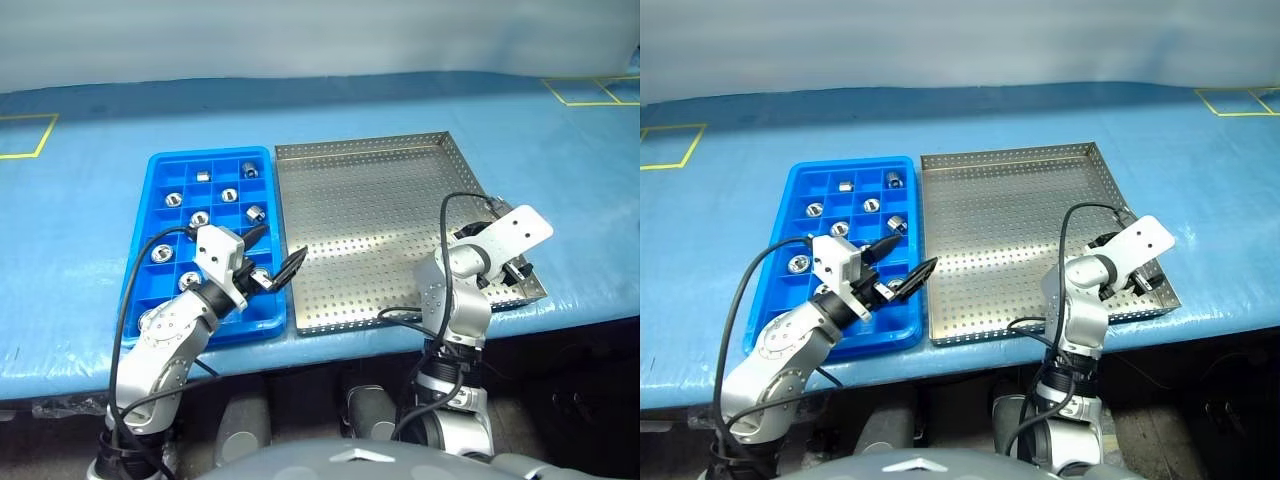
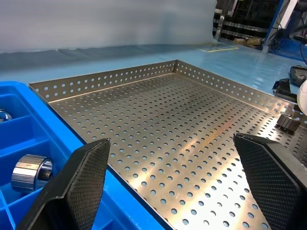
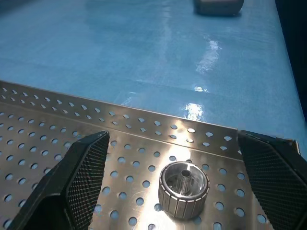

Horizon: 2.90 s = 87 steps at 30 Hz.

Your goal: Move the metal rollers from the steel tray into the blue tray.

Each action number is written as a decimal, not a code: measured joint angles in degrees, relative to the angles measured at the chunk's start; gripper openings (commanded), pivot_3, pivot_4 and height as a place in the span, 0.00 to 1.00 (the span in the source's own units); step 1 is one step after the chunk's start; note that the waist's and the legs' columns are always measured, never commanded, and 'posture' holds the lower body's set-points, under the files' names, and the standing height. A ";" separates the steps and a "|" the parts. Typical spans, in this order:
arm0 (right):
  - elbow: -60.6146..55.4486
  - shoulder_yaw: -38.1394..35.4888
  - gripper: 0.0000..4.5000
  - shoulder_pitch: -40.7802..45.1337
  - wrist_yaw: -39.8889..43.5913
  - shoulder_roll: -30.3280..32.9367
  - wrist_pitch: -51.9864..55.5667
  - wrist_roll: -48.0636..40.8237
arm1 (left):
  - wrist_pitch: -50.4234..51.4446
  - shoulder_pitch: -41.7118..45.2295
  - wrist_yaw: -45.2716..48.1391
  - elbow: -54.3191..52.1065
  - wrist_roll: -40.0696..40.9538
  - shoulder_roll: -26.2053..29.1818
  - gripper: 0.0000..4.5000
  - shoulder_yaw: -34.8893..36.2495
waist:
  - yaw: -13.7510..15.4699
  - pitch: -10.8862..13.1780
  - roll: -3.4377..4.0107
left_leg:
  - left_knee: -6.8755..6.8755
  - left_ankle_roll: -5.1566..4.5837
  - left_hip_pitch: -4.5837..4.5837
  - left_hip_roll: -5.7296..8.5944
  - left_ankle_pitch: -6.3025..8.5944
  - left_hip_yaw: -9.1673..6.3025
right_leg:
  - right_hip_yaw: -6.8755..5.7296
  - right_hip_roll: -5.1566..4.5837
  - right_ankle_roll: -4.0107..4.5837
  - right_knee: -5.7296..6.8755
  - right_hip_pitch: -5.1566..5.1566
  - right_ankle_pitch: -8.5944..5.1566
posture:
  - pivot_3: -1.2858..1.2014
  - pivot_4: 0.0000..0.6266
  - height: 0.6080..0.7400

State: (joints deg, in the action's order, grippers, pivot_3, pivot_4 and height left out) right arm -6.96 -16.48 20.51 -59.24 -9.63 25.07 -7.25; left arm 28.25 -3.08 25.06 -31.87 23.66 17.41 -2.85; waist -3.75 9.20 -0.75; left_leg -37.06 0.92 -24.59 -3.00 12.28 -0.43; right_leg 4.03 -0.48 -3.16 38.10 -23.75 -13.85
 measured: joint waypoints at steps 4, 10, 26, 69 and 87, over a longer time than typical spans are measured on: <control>1.35 -0.71 0.99 -0.01 -0.81 0.02 -0.10 -1.57 | -0.02 -0.18 -0.02 0.00 -0.01 0.00 1.00 0.00 | 0.04 0.00 0.00 | 0.01 0.00 0.00 0.00 0.00 0.00 | 0.00 0.00 -0.01 0.00 0.00 0.01 | 0.52 0.24 1.00; 4.74 -2.96 0.99 0.09 -1.89 0.18 -2.04 -5.41 | -0.05 -0.24 -0.02 0.00 -0.02 -0.03 1.00 0.01 | 0.05 0.00 0.01 | 0.00 0.00 0.00 0.01 0.00 0.00 | 0.01 0.00 -0.01 0.00 0.01 0.01 | 0.52 0.24 1.00; 14.15 -13.20 0.91 7.25 -1.19 1.36 -5.21 -9.15 | -0.30 -0.70 -0.54 0.00 -0.03 -0.30 1.00 0.11 | 0.32 -0.02 0.05 | 0.00 -0.01 0.00 0.01 0.00 0.00 | 0.00 0.00 -0.03 -0.01 0.02 0.03 | 0.53 0.24 1.00; 1.92 38.12 0.38 9.18 76.67 17.32 8.89 -3.66 | -8.23 -21.68 -5.91 -8.88 -0.44 -0.39 1.00 16.01 | 5.50 -0.03 0.25 | 0.07 0.00 0.02 -0.06 0.01 -0.01 | -0.12 0.01 0.10 -0.12 0.01 -0.34 | 0.63 0.24 1.00; 0.83 48.64 0.38 4.35 94.35 16.50 10.23 -3.90 | -18.99 -33.66 -3.33 -8.88 -3.30 -3.23 1.00 13.34 | 8.76 -0.08 -0.05 | 0.08 0.08 -0.01 -0.08 0.08 0.05 | -0.15 -0.06 0.13 -0.30 -0.29 -0.42 | 0.65 0.24 1.00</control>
State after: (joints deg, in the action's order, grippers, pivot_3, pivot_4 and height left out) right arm -6.13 32.16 24.86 35.12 6.86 35.29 -11.15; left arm 9.26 -36.73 21.73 -40.75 20.35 14.19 10.49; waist 5.01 9.12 -0.80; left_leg -36.98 1.01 -24.59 -3.08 12.36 -0.38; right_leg 3.87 -0.54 -3.03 37.81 -24.03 -14.27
